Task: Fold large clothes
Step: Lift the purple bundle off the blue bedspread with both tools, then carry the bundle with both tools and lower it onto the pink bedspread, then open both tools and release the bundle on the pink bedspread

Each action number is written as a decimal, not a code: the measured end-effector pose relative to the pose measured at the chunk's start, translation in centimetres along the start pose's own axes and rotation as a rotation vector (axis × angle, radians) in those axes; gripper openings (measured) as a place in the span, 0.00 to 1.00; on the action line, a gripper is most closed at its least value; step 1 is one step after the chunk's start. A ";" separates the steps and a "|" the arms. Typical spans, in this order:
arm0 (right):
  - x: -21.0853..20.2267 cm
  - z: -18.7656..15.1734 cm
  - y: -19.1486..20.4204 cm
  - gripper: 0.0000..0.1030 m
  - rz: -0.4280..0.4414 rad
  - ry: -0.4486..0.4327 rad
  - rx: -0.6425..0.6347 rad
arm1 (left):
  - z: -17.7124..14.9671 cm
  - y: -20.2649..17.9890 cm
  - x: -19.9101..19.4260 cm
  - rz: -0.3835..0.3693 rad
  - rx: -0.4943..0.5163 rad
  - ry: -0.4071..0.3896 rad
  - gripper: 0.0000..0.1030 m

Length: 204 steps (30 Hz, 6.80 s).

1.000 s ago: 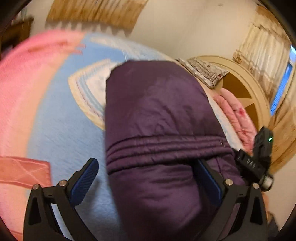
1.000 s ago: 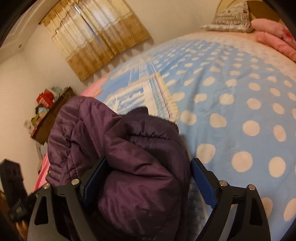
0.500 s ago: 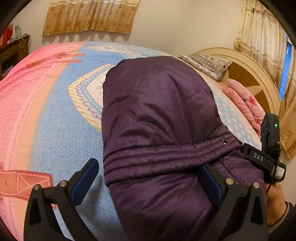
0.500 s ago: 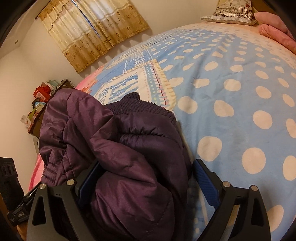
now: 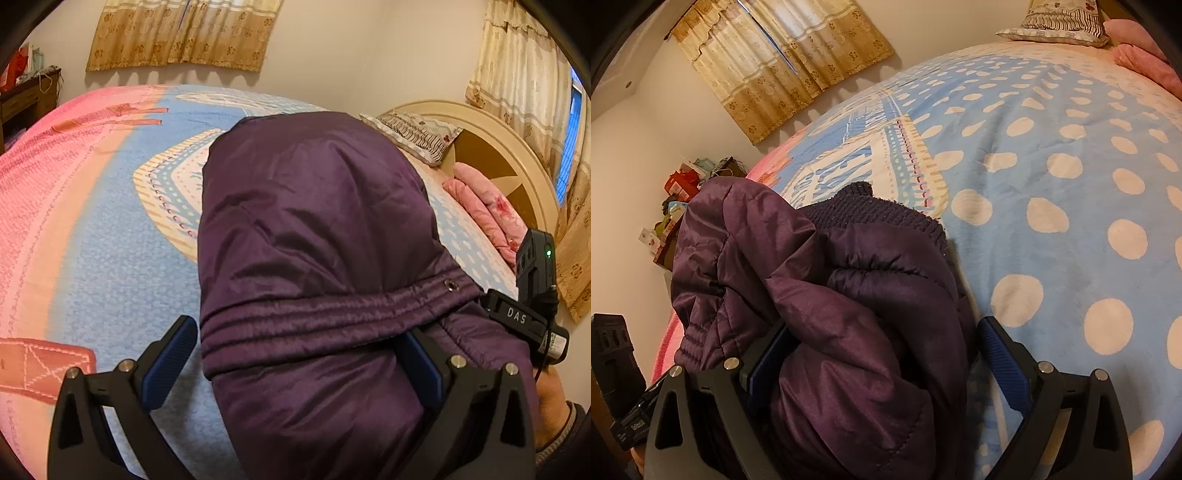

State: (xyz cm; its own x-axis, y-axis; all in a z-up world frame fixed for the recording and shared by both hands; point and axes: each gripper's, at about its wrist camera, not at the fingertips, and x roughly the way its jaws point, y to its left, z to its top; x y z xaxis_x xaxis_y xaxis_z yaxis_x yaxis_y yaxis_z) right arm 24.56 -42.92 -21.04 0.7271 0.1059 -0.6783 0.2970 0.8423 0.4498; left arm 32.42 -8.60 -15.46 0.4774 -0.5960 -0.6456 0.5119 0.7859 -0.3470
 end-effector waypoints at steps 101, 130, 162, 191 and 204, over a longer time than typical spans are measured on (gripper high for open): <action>-4.7 -10.7 18.4 0.50 0.635 0.092 -0.139 | -5.8 4.5 -20.0 0.156 -0.035 -0.233 0.86; 6.8 -15.6 40.1 0.49 0.759 0.363 -0.401 | -10.8 18.6 -26.3 0.356 -0.357 -0.347 0.87; 14.5 -18.6 46.7 0.53 0.624 0.467 -0.580 | -15.9 22.5 -26.3 0.442 -0.356 -0.300 1.00; -3.7 -16.5 45.4 0.72 0.388 0.009 -0.710 | -15.4 11.8 -36.0 0.584 -0.202 -0.400 1.00; -13.6 -19.3 45.2 0.77 0.460 -0.166 -0.790 | -14.9 8.2 -36.9 0.601 -0.099 -0.456 1.00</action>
State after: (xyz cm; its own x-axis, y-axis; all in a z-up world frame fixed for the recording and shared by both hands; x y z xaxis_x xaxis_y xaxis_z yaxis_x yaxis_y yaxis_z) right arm 16.18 3.88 -2.71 0.7660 0.4935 -0.4119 -0.5061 0.8581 0.0868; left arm 8.36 22.32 -4.65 0.9127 -0.0531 -0.4052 0.0147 0.9951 -0.0974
